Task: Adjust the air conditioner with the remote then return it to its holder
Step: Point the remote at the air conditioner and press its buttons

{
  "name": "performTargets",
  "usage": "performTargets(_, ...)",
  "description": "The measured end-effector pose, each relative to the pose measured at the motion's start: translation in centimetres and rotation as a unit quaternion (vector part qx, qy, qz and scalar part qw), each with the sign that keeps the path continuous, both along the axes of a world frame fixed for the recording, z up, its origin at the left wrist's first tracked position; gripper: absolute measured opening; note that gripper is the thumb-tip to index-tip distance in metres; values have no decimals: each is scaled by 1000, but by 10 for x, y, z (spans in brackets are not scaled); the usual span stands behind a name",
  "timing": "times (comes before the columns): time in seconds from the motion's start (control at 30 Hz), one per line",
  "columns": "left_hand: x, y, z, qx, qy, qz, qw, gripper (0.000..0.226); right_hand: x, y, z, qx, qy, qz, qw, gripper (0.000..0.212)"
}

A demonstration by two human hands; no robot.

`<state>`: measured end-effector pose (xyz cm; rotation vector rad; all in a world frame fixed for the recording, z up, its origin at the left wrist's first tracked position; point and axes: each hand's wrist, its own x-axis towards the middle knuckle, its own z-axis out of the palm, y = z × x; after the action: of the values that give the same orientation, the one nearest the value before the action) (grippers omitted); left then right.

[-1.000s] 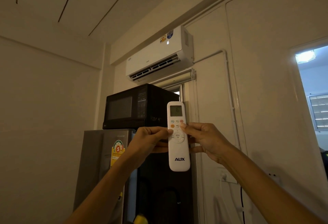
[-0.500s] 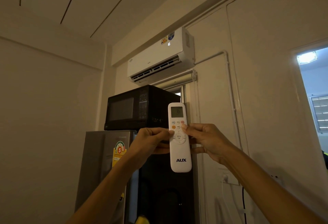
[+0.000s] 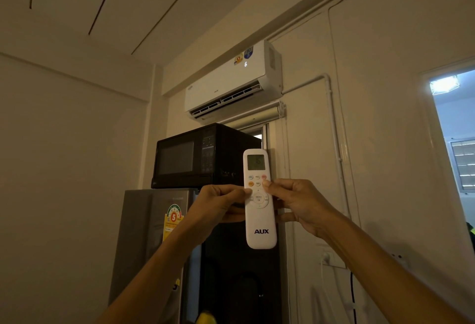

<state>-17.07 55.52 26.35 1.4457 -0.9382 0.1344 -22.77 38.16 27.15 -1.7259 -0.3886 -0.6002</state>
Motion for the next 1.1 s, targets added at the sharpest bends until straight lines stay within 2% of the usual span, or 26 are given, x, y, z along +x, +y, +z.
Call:
performTargets(0.67, -2, -2, 0, -2, 4, -3, 1000, 10, -4, -4, 1, 3, 10, 8, 1000, 33)
performTargets(1.1, -3, -2, 0, -3, 12, -3, 1000, 9, -5, -1, 2, 2, 10, 3, 1000, 31)
